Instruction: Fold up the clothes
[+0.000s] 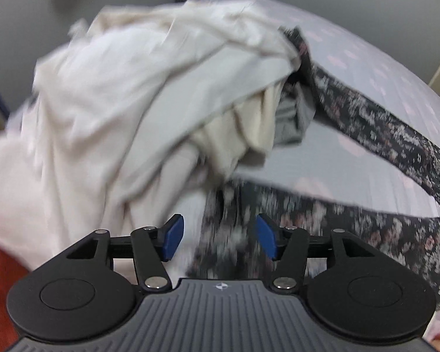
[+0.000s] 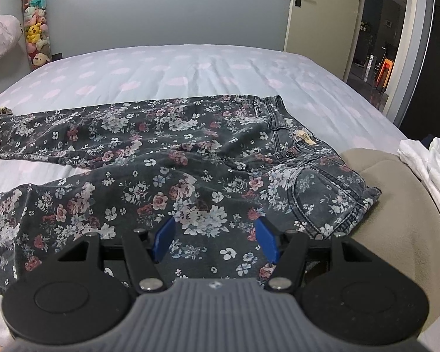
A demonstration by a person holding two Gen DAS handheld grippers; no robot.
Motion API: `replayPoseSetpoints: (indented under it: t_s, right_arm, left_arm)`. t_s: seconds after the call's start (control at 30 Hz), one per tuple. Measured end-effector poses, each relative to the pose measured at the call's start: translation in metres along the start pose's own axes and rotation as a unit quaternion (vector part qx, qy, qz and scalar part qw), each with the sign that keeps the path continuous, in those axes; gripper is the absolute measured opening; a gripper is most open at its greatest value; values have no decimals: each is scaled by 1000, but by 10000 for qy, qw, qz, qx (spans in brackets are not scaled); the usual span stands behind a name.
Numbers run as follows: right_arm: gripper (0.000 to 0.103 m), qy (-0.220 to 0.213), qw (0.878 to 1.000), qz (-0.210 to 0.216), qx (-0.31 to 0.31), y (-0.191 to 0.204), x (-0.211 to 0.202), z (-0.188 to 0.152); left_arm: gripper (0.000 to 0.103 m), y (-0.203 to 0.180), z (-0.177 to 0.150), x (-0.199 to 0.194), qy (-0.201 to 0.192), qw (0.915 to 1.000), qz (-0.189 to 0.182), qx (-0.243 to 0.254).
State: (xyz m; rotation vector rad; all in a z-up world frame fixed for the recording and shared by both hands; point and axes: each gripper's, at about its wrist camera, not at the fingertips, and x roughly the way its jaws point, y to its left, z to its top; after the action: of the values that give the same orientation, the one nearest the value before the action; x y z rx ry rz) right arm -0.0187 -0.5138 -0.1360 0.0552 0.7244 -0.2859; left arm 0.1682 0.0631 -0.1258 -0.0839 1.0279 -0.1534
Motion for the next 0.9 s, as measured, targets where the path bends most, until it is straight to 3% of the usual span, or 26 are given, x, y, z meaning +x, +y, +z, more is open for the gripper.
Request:
replayPoseSetpoints:
  t_s: [0.13, 0.27, 0.4, 0.53, 0.6, 0.77, 0.83, 0.9]
  right_arm:
    - [64, -37, 10000, 18, 14, -1, -1, 0]
    - [72, -124, 9998, 136, 107, -4, -5, -1]
    - [73, -38, 9989, 244, 410, -13, -4, -1]
    - [73, -254, 9945, 289, 979, -34, -21, -1]
    - [78, -379, 9922, 140, 1175, -49, -30, 1]
    - [78, -217, 9836, -269, 1769, -103, -19, 5]
    - [75, -129, 9784, -423, 2017, -125, -13, 7]
    - [65, -41, 9723, -576, 2264, -148, -7, 9]
  left_arm:
    - [53, 5, -21, 16, 351, 9990, 1, -278]
    - [53, 10, -30, 32, 305, 9982, 207, -475]
    - [26, 7, -31, 30, 134, 9983, 377, -424]
    - [19, 7, -30, 15, -57, 9987, 314, -401]
    - [19, 5, -28, 9, -122, 9990, 289, -319]
    - [19, 4, -23, 5, -132, 9991, 265, -290]
    - [19, 2, -23, 6, -97, 9991, 309, -285]
    - [19, 1, -23, 7, -75, 9989, 350, -288]
